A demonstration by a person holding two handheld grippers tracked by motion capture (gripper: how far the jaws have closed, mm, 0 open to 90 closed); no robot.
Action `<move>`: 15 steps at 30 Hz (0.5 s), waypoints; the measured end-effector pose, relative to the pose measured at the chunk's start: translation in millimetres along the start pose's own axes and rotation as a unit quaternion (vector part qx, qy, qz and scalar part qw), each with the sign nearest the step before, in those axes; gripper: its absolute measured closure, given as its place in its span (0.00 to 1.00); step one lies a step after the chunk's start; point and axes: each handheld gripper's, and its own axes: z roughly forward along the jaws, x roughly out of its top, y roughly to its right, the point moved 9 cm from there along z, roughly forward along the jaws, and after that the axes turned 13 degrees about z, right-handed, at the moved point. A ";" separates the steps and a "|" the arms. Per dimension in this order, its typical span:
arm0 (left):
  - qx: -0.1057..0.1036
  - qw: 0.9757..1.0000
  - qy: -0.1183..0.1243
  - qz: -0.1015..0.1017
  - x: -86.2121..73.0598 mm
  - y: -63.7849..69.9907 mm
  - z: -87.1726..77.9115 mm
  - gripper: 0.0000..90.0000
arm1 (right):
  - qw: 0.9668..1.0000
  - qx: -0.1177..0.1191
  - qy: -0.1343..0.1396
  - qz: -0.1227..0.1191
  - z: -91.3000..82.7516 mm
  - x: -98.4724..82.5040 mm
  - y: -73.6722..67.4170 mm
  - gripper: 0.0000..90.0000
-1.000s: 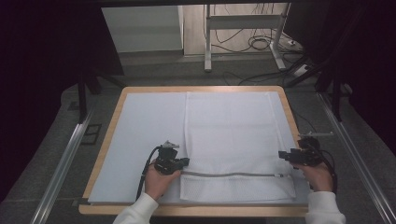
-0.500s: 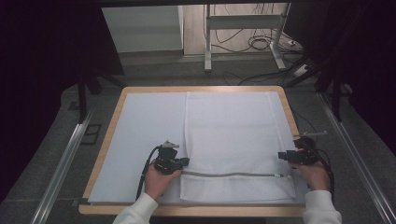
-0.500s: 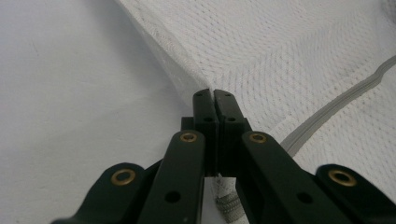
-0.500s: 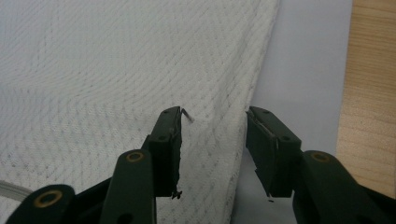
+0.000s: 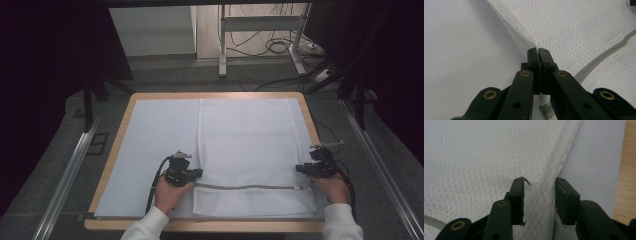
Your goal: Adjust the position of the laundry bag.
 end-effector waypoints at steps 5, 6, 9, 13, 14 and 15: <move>-0.001 1.000 0.000 -0.001 0.1 -0.2 -0.1 0.99 | 1.000 -0.025 0.005 -0.015 -0.1 0.5 3.3 0.85; -0.001 1.000 0.002 -0.002 0.6 -0.3 -0.7 0.99 | 1.000 -0.025 0.006 -0.014 -0.1 0.7 3.9 0.87; -0.001 1.000 0.002 -0.001 0.8 -0.6 -1.4 0.99 | 1.000 -0.022 0.006 -0.017 -0.2 0.7 4.5 0.89; -0.001 1.000 0.002 -0.002 0.5 -1.0 -1.6 0.99 | 1.000 -0.008 0.008 -0.015 -0.3 0.7 5.1 0.94; -0.001 1.000 0.001 -0.002 0.4 -1.2 -1.6 0.99 | 1.000 -0.006 0.009 -0.015 -0.3 1.0 5.2 0.95; -0.001 1.000 0.001 -0.002 0.4 -1.3 -1.7 0.99 | 1.000 -0.003 0.010 -0.012 -0.6 1.3 5.0 0.96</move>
